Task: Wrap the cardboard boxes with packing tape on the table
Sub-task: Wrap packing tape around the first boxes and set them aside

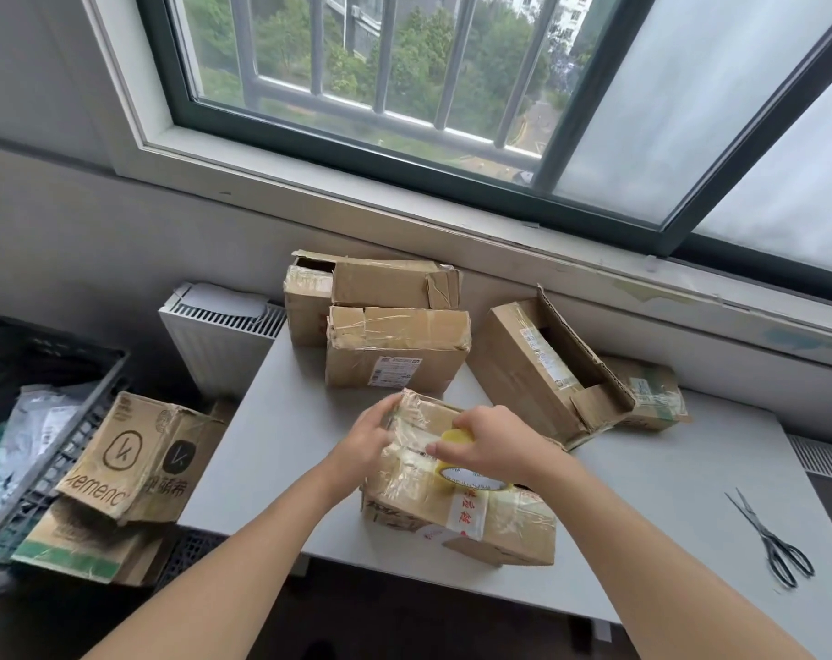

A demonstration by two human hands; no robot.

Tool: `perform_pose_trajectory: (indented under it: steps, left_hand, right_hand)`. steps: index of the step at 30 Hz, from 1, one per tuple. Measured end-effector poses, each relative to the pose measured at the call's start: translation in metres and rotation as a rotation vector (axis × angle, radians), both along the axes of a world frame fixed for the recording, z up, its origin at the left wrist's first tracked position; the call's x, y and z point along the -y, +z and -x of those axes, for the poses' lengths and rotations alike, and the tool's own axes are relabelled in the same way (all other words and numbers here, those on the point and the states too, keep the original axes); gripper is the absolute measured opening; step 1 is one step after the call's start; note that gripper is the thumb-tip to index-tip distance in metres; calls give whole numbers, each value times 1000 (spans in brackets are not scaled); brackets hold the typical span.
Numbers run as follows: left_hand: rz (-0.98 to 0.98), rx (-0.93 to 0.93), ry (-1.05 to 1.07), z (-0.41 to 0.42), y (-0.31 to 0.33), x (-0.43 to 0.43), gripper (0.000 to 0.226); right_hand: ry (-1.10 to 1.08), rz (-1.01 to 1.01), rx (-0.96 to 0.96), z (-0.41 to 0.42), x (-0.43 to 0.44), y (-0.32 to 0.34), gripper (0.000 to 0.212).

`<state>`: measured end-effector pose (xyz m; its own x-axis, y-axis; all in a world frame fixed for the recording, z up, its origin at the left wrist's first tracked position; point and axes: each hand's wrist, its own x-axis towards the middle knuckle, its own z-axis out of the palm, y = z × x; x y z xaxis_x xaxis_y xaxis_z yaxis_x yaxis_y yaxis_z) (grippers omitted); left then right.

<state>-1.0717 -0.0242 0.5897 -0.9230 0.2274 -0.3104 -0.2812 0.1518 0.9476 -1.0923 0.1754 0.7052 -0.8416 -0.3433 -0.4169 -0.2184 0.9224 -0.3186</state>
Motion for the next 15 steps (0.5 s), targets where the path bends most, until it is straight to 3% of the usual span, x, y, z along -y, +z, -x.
perform_pose_trajectory:
  steps: [7, 11, 15]
  left_hand:
    - [149, -15, 91, 14, -1, -22, 46]
    - [156, -31, 87, 15, -11, -14, 40]
    - [179, -42, 62, 14, -14, -9, 34]
  right_hand:
    - [-27, 95, -24, 3, -6, -8, 60]
    - [-108, 220, 55, 6, -21, -2, 45]
    - [-76, 151, 44, 7, -27, 3, 48]
